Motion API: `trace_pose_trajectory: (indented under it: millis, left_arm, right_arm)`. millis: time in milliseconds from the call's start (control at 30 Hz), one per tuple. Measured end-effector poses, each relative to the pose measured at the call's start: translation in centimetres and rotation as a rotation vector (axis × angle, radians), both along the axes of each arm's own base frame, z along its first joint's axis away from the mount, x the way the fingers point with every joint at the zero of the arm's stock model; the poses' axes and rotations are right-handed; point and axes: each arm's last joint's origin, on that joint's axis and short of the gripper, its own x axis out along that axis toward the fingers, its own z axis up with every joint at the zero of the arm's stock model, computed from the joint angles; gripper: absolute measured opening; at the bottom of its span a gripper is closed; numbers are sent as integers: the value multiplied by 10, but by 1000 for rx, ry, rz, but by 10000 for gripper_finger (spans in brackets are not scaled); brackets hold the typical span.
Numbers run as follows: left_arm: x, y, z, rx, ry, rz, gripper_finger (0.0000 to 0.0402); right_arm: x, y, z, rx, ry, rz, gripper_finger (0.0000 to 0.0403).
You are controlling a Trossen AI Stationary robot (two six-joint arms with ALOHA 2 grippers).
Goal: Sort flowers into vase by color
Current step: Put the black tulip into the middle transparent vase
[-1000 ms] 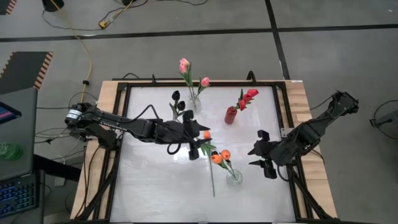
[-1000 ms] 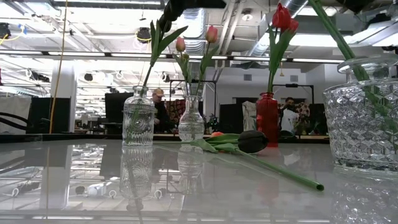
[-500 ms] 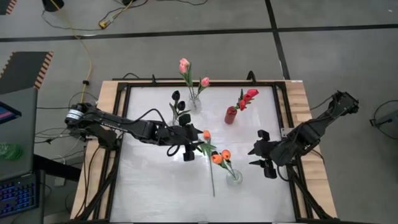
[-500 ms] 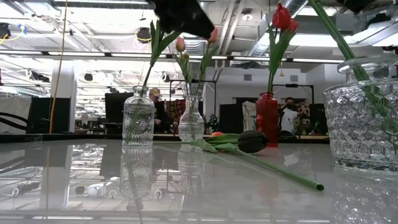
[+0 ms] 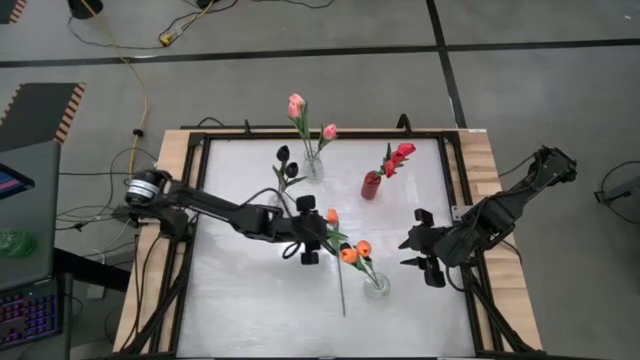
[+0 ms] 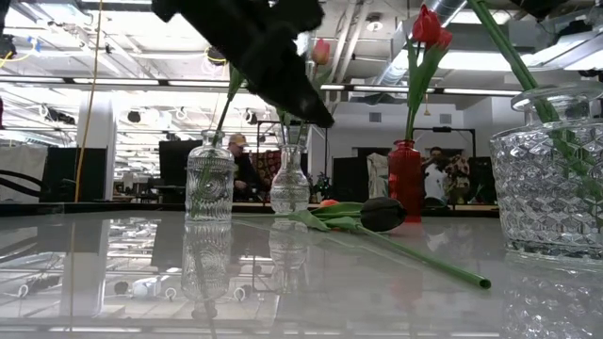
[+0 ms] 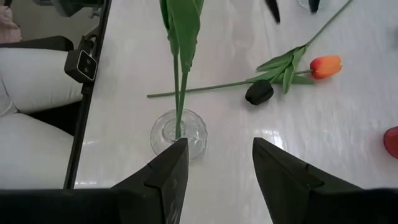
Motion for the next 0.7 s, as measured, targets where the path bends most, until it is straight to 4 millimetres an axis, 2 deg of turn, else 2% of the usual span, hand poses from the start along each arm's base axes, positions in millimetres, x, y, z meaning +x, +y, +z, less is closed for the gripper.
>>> trace_pose_trajectory:
  millis: [500,700]
  left_arm:
    - [19,17,-72,27,191,43,178]
    - [21,23,-89,12,233,71,178]
  right_arm:
    - [0,0,0,-1,-1,-2,204]
    - [0,0,0,-1,-1,-2,204]
